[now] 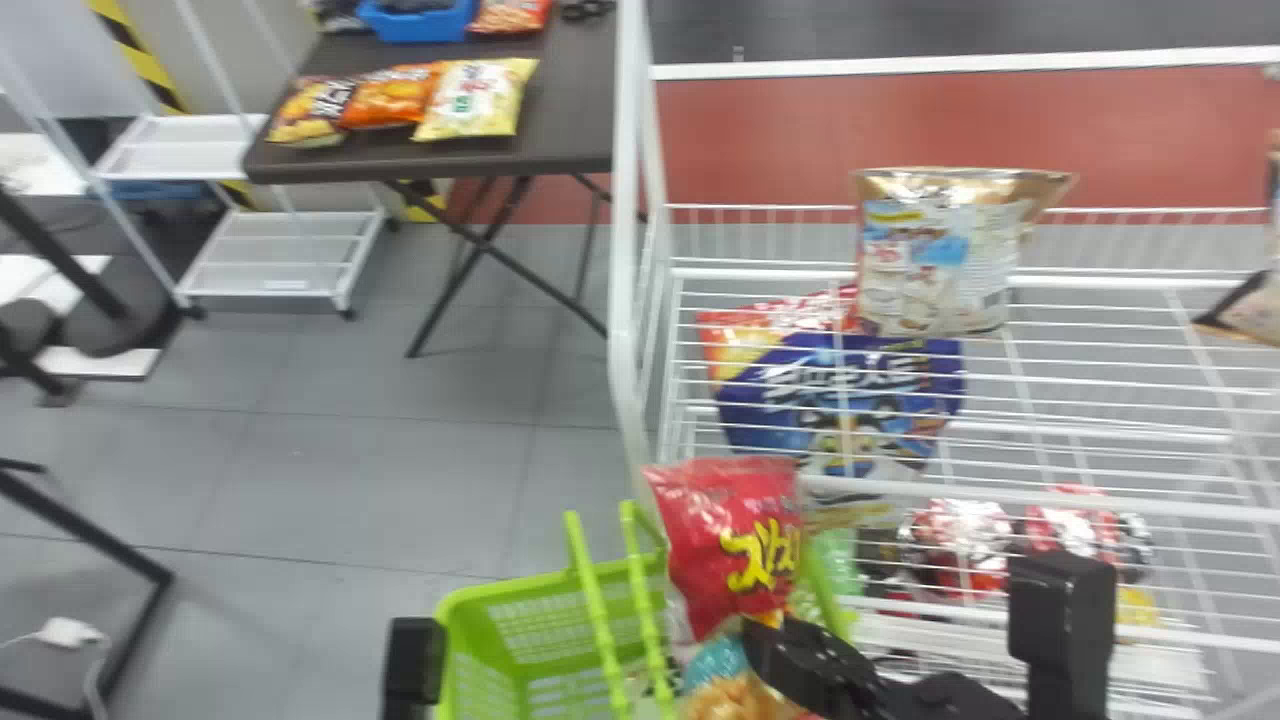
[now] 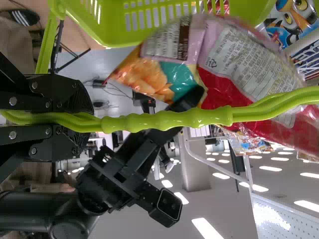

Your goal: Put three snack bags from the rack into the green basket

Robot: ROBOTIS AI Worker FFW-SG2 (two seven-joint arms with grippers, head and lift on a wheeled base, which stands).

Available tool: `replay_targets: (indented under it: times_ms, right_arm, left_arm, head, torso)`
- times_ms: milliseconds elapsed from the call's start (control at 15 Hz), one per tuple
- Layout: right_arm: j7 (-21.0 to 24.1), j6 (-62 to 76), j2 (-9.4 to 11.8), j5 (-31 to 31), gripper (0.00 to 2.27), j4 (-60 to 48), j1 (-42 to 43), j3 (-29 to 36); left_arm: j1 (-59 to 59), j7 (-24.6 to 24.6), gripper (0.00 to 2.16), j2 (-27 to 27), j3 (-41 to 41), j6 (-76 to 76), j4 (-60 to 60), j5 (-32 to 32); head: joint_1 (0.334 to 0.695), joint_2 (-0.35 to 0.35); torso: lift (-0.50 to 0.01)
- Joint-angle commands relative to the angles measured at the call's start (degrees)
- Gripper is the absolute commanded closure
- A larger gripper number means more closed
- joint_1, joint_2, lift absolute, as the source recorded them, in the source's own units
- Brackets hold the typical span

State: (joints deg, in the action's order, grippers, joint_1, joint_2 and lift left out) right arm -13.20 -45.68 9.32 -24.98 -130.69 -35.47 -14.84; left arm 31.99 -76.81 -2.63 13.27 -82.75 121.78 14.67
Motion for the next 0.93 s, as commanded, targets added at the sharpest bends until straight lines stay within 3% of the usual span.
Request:
replay_targets:
  times_ms: [0, 67, 133, 467, 667, 800, 867]
  right_arm:
    - [0.1, -4.2, 0.2, 0.4, 1.26, 0.8, 0.6, -1.1]
    - [0.1, -5.4, 0.5, 0.5, 0.25, 0.7, 0.6, -1.1]
    - [0.1, -6.3, 1.0, 0.6, 0.0, 0.2, 0.6, -1.1]
    - [-0.5, -7.4, 1.4, -3.2, 0.06, -3.3, 0.1, 7.5]
    - [0.0, -4.7, -0.8, -1.7, 0.06, -2.0, 5.6, 17.5]
    - [0.9, -4.6, -1.5, 2.8, 0.06, 1.5, 11.7, 22.3]
    - [1.8, -4.0, -1.5, 4.5, 0.06, 3.9, 14.2, 24.2]
  left_arm:
    - [-0.1, 0.0, 2.15, 0.0, 0.0, 0.2, -0.1, 0.0]
    - [0.0, 0.0, 2.15, 0.0, 0.2, 0.0, -0.1, 0.0]
    - [0.0, 0.0, 2.15, 0.0, 0.2, 0.0, -0.1, 0.0]
    - [0.1, 0.0, 2.15, 0.0, 0.2, 0.0, -0.1, 0.0]
    - [0.3, -0.1, 2.15, 0.0, 0.0, 0.2, -0.1, 0.0]
    - [0.3, -0.2, 2.15, 0.0, -0.2, 0.2, -0.1, 0.0]
    - [0.3, -0.3, 2.15, 0.0, -0.3, 0.2, -0.2, 0.0]
  head:
    - [0.695, 0.26]
    - [0.695, 0.26]
    - [0.695, 0.287]
    - [0.695, 0.262]
    - [0.695, 0.087]
    - [0.695, -0.025]
    - [0.695, -0.141]
  torso:
    - [0.0]
    - [0.0]
    - [0.0]
    - [0.0]
    - [0.0]
    - [0.0]
    - [0.0]
